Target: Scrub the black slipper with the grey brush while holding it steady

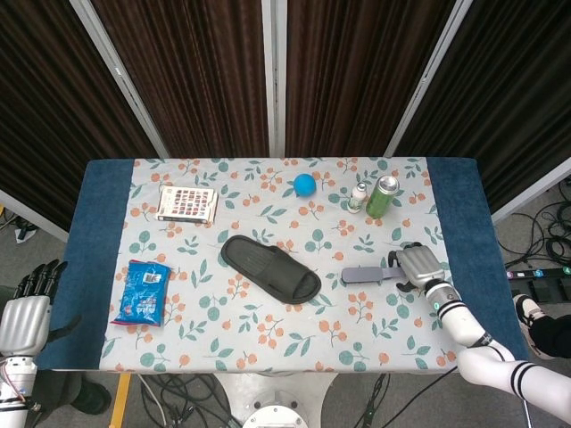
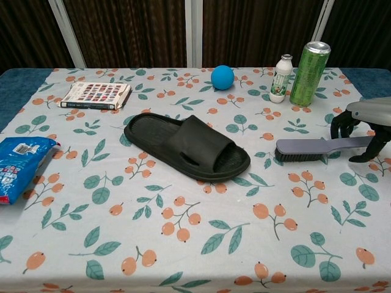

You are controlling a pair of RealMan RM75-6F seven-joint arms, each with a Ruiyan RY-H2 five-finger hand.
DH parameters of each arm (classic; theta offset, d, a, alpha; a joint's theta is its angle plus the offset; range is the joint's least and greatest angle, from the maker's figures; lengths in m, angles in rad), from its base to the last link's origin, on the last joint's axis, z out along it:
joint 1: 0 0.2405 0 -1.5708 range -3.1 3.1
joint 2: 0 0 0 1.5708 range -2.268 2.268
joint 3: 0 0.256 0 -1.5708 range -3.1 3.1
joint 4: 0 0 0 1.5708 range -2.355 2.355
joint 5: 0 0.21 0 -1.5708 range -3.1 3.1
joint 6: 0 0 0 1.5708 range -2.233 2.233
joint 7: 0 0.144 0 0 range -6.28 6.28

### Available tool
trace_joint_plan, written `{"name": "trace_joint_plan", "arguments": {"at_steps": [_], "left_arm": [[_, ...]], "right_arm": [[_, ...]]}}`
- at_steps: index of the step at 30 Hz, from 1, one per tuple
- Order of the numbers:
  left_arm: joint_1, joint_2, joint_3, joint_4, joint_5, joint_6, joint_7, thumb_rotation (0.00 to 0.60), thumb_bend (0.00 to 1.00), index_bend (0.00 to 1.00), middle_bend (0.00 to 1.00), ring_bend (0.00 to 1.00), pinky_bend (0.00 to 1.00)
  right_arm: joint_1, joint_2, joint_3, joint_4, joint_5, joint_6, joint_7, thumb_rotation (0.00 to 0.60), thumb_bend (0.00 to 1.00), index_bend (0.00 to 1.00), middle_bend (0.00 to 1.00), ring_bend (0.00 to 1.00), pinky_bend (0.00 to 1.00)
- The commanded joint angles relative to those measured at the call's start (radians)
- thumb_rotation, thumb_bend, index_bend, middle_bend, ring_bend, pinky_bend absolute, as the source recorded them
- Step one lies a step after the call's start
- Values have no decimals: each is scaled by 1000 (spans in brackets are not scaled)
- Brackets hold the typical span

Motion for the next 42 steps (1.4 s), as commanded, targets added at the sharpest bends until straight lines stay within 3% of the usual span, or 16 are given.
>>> {"name": "trace_joint_plan", "arguments": {"at_steps": [1,7,14,19,27,30,32,35,42], "left_arm": [[2,-2,2,4,-1,-1,-3,600,262,119,163,83,138],[2,-5,0,5,-4,-1,-2,600,262,119,163,83,138],[6,-7,-1,5,-6,4,-2,600,262,119,163,83,138],[13,-8,1,8,-6,11,-6,600,262,119,163,83,138],[17,-14,0,16,-7,15,-21,600,258,119,163,83,138],[20,-18,-1,26,-6,19,-27,600,253,119,163,83,138],[20,-18,-2,28,-3,22,-28,600,253,119,163,83,138],[18,-15,-2,31,9,26,-32,600,258,119,163,83,138],[2,14,-4,23,45,25,-66,600,295,119,163,83,138]], "right_arm": [[3,-1,-7,5,8,-8,8,600,138,427,505,331,241],[9,-4,-15,11,8,-18,35,600,146,469,556,412,330],[28,-15,-17,34,3,-38,63,600,141,532,633,537,512],[46,-31,-16,47,1,-43,64,600,66,608,707,624,635],[77,-47,-25,52,25,-59,21,600,44,750,813,761,799],[86,-48,-26,43,44,-61,2,600,134,857,852,822,864],[91,-46,-27,35,50,-59,-6,600,268,948,888,867,918],[95,-39,-30,25,51,-51,-14,600,440,1000,934,937,987],[76,34,-24,-45,0,-3,45,600,484,1000,986,996,1000]]}}
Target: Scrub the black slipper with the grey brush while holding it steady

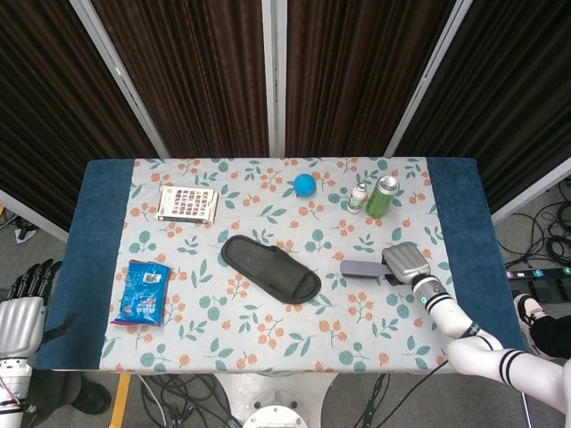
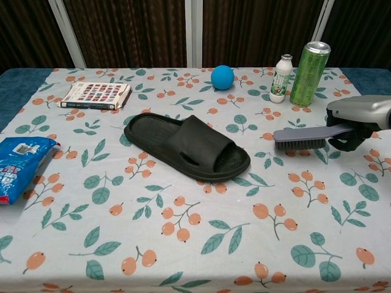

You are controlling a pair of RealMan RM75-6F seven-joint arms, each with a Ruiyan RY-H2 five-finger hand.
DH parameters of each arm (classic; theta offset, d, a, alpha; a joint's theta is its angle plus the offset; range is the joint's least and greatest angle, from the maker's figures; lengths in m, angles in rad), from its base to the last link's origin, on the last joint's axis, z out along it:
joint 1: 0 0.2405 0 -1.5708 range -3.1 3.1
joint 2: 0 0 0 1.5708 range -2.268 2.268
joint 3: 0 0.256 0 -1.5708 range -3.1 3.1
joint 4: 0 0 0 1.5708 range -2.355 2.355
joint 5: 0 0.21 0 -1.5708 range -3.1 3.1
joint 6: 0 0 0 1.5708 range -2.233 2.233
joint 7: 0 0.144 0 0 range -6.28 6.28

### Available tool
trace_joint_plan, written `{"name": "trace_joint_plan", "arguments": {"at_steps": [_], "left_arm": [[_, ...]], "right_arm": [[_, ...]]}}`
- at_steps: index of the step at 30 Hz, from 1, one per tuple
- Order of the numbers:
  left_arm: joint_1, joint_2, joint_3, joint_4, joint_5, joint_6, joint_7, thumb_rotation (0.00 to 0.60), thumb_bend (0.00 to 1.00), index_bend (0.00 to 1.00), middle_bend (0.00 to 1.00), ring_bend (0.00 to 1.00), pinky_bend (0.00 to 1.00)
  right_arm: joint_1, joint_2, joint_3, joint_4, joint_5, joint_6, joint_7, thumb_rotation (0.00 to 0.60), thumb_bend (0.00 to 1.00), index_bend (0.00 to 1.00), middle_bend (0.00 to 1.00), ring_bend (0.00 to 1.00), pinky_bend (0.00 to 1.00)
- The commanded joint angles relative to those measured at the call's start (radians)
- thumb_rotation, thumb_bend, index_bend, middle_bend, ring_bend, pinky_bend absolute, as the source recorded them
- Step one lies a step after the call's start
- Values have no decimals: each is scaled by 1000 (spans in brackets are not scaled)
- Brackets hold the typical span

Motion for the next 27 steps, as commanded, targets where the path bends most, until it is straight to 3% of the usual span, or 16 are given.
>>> {"name": "trace_joint_plan", "arguments": {"at_steps": [1,8,14,21,27], "left_arm": [[-15,10,-1,1,24,-6,-22,600,296,119,163,83,138],[-124,11,-30,29,89,-98,-91,600,276,119,163,83,138],[-324,-17,-76,97,178,-259,-227,600,265,119,163,83,138],[-591,-110,-97,236,237,-516,-328,600,264,119,163,83,138],[-761,-232,-74,381,262,-672,-388,600,265,119,143,83,138]], "right_arm": [[-14,45,5,-43,-38,29,43,600,484,1000,988,997,1000],[-39,126,21,-128,-182,135,167,600,462,1000,1000,1000,1000],[-28,145,48,-156,-289,216,276,600,451,1000,1000,1000,1000],[6,158,88,-177,-265,217,246,600,435,1000,1000,1000,1000],[22,158,102,-207,-231,215,195,600,431,1000,1000,1000,1000]]}}
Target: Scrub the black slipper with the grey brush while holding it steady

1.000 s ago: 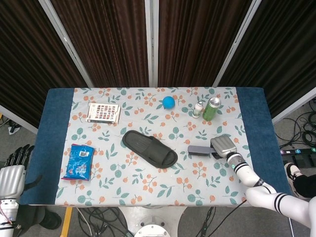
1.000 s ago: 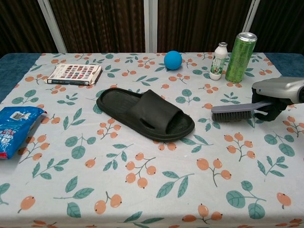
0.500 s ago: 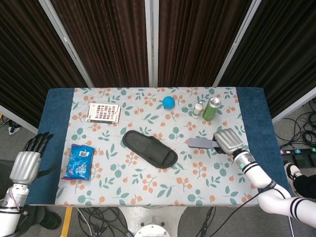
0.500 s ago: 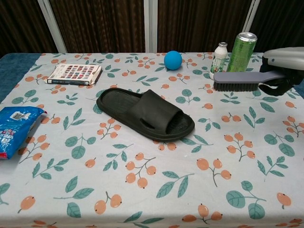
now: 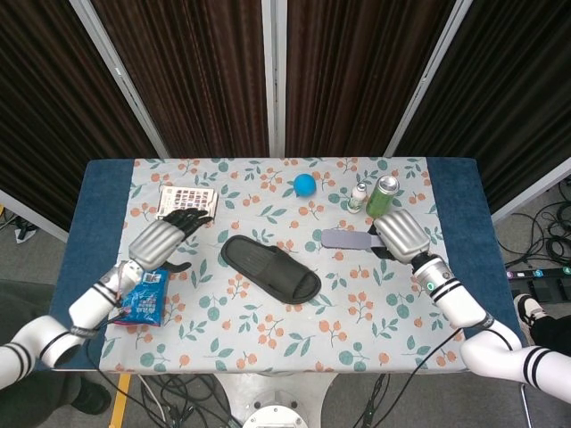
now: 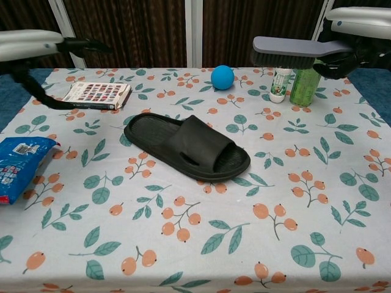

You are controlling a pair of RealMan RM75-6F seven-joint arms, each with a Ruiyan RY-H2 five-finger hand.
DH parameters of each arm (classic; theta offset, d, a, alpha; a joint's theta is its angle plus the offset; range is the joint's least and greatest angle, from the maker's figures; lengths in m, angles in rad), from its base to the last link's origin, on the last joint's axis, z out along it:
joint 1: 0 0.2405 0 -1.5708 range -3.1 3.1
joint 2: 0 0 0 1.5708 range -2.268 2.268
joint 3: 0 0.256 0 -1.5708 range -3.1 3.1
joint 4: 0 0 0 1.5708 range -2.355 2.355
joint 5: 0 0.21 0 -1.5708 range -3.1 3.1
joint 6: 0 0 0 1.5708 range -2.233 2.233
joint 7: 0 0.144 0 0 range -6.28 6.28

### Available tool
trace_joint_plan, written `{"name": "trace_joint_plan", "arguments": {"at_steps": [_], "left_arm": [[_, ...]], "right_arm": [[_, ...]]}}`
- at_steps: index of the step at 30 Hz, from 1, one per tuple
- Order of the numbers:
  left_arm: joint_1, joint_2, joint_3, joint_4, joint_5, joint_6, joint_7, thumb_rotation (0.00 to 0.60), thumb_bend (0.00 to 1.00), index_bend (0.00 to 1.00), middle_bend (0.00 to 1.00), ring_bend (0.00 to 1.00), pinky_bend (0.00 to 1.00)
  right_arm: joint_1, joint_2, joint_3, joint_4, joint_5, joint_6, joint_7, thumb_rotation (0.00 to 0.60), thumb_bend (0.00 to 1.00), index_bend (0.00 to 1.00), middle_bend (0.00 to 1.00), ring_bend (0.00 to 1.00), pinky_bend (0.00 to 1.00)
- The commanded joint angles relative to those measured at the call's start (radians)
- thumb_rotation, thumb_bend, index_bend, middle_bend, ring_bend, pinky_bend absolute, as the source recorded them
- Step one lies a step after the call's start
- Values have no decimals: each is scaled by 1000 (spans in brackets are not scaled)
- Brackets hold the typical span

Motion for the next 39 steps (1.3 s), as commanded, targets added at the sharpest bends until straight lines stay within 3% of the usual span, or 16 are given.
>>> {"name": "trace_joint_plan", "arguments": {"at_steps": [1,9,21,25,29,39], "left_arm": [[-118,-106,12,121,28,-102,-39,600,265,119,136,83,138],[-223,-236,51,266,4,-214,-3,600,265,119,135,83,138],[-287,-304,89,342,-62,-316,-25,600,266,119,136,83,138],[-298,-321,83,356,-92,-327,-27,600,273,194,218,96,157],[-300,-336,91,373,-102,-322,-15,600,282,324,381,213,237],[-299,-340,94,373,-130,-294,14,600,283,382,433,256,247]], "right_arm": [[9,0,4,-14,11,-3,-20,600,431,1000,1000,1000,1000],[15,-12,-4,-22,28,-7,-38,600,424,1000,1000,1000,1000],[26,-57,-35,24,14,-32,-10,600,396,1000,1000,1000,1000],[39,-91,-50,47,1,-52,-10,600,393,1000,1000,1000,1000],[60,-141,-59,79,-11,-72,-17,600,392,1000,1000,1000,1000],[129,-312,-39,236,-20,-80,-84,600,389,1000,1000,1000,1000]]}}
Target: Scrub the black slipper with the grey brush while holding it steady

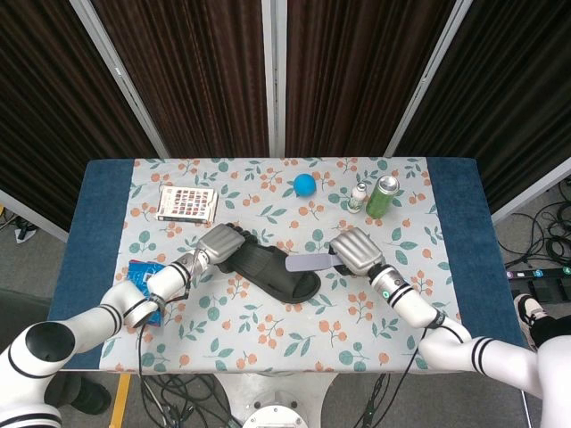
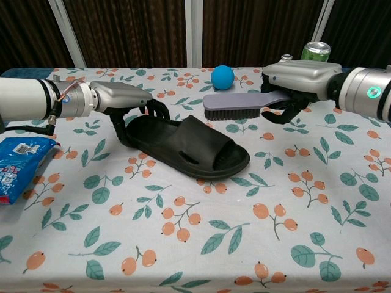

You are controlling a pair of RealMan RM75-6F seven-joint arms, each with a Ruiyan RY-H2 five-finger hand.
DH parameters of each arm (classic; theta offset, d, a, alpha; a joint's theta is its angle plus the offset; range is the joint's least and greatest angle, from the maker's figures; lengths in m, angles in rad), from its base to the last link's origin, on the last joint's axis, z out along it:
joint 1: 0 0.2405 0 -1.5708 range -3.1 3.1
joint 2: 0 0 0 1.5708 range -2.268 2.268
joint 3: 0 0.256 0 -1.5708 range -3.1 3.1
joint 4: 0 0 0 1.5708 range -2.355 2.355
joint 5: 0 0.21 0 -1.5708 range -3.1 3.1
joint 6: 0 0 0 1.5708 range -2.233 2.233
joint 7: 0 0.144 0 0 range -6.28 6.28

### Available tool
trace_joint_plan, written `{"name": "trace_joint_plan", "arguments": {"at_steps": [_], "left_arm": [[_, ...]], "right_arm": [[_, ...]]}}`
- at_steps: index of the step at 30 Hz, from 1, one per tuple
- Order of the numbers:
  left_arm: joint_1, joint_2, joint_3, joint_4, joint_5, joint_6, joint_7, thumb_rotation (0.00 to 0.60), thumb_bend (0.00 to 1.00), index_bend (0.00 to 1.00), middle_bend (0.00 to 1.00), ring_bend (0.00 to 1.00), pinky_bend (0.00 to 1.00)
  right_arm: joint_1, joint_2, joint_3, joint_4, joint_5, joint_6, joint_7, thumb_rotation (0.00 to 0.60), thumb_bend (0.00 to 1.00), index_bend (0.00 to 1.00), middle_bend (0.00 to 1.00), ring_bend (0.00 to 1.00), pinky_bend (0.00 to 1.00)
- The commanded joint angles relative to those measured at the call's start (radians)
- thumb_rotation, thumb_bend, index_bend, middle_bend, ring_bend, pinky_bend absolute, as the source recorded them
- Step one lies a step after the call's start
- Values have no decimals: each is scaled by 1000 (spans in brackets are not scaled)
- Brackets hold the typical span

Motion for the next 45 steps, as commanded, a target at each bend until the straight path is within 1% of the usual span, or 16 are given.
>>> {"name": "trace_joint_plan", "arguments": {"at_steps": [1,6,10,13,18,20,23,26,30,32,34,36,38,40,45], "left_arm": [[1,-2,1,-1,-6,9,17,600,283,382,433,256,247],[0,-2,0,-9,-20,15,49,600,283,382,433,256,247],[0,4,1,-23,-30,17,62,600,283,381,433,256,247],[1,7,0,-27,-39,16,67,600,283,382,433,256,247],[2,8,3,-26,-47,18,71,600,283,382,433,256,247],[3,9,5,-27,-46,21,74,600,283,382,433,256,246],[3,11,7,-32,-48,25,79,600,283,382,433,256,246],[3,11,8,-38,-50,26,85,600,283,382,433,256,246],[2,14,7,-47,-55,29,97,600,283,382,433,256,246],[3,16,7,-51,-58,30,102,600,283,382,432,256,246],[6,18,8,-56,-61,32,106,600,283,382,432,256,246],[9,20,9,-58,-64,34,111,600,283,382,431,256,247],[11,22,9,-61,-66,36,113,600,283,382,431,256,246],[13,24,9,-63,-69,38,116,600,283,382,431,256,246],[16,30,11,-67,-72,41,124,600,283,381,431,256,246]], "right_arm": [[31,-63,11,67,-5,2,-41,600,388,1000,1000,1000,1000],[65,-144,11,160,1,-10,-116,600,388,1000,1000,1000,1000],[69,-165,-18,194,-15,-17,-156,600,388,1000,1000,1000,1000],[54,-150,-52,178,-37,-15,-150,600,387,1000,1000,1000,1000],[15,-73,-120,95,-99,15,-108,600,388,1000,1000,1000,1000],[3,-40,-133,62,-121,37,-79,600,387,1000,1000,1000,1000],[-5,-14,-120,43,-147,88,-29,600,388,1000,1000,1000,1000],[11,-35,-82,75,-142,105,-13,600,388,1000,1000,1000,1000],[62,-121,-37,172,-110,52,-17,600,389,1000,1000,1000,1000],[81,-163,-30,223,-100,25,-23,600,388,1000,1000,1000,1000],[97,-203,-36,272,-98,-2,-29,600,387,1000,1000,1000,1000],[103,-227,-53,302,-105,-23,-32,600,388,1000,1000,1000,1000],[99,-230,-73,305,-117,-29,-28,600,387,1000,1000,1000,1000],[88,-213,-100,285,-136,-25,-19,600,388,1000,1000,1000,1000],[54,-125,-161,185,-181,2,-13,600,387,1000,1000,1000,1000]]}}
